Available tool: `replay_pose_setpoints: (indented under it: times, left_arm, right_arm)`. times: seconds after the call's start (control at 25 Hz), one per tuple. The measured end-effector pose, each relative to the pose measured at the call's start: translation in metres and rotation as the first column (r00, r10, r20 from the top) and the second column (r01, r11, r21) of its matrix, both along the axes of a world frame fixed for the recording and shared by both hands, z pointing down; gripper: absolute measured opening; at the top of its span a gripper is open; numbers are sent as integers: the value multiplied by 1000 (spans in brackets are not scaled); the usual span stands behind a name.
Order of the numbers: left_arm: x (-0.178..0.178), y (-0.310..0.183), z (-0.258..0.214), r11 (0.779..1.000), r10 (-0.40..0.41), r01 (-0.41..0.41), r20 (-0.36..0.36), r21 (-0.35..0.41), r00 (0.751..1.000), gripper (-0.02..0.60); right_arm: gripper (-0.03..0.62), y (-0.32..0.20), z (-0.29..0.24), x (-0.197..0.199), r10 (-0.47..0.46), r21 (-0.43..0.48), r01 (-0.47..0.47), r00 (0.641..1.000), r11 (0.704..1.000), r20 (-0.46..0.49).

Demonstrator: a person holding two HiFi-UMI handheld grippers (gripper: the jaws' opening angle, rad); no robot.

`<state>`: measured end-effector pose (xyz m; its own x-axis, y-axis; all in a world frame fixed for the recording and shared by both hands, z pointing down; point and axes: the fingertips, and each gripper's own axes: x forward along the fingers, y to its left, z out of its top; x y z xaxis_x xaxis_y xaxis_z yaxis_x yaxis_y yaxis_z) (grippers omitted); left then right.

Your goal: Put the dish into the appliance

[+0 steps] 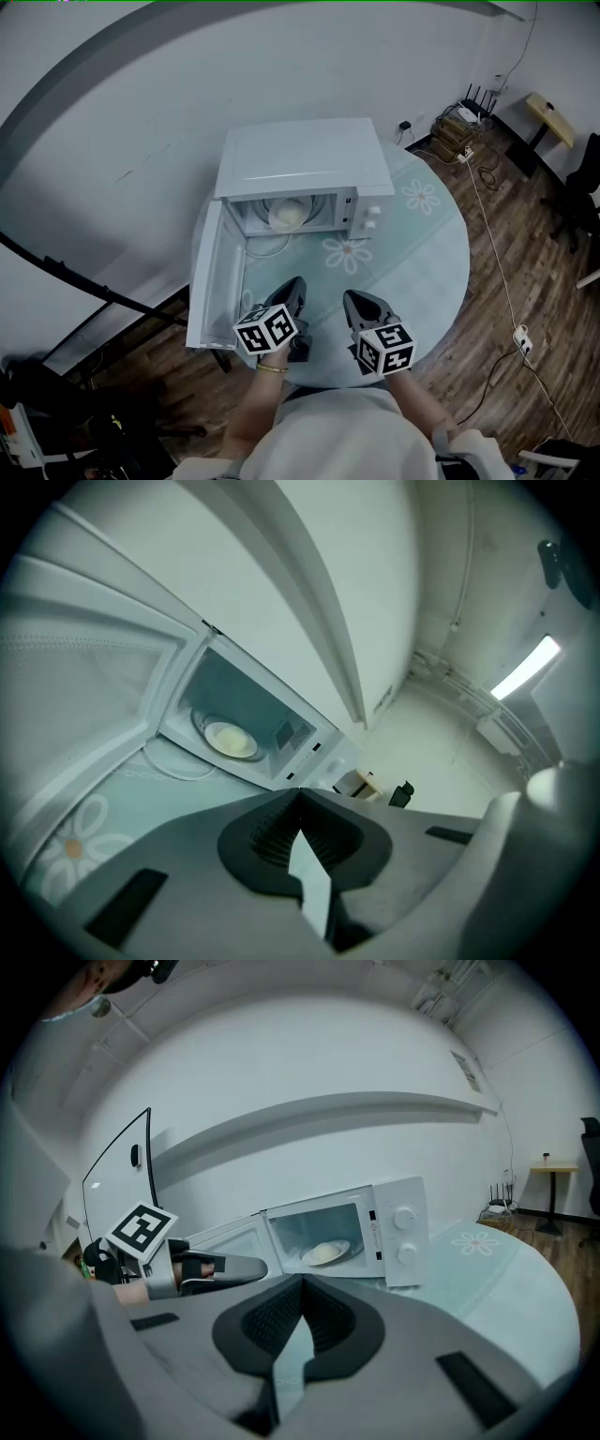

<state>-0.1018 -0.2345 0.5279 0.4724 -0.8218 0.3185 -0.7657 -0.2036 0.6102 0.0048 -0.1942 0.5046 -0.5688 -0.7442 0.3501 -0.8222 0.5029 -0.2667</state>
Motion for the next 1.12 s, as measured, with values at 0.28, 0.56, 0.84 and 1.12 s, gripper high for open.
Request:
replay_pose_setpoints:
  times: [0.28,0.56,0.84,1.12]
  left_arm:
    - [6,41,-10,995,92,-95,104,22,990,14]
    - [-9,69,-5,996,89,-88,66,-18,994,13]
    - [-15,82,-2,995,93,-92,31,-38,995,12]
    - [-14,78,-4,994,105,-104,32,-30,994,12]
  right_arm:
    - [6,18,-6,-2,2,11,-2,1000,1000,-1]
    - [6,35,-9,-2,-2,18,2,1000,1000,-1]
    - [6,49,-6,-1,6,14,-6,1000,1000,-4]
    - [6,52,-6,-2,12,12,-12,1000,1000,-15]
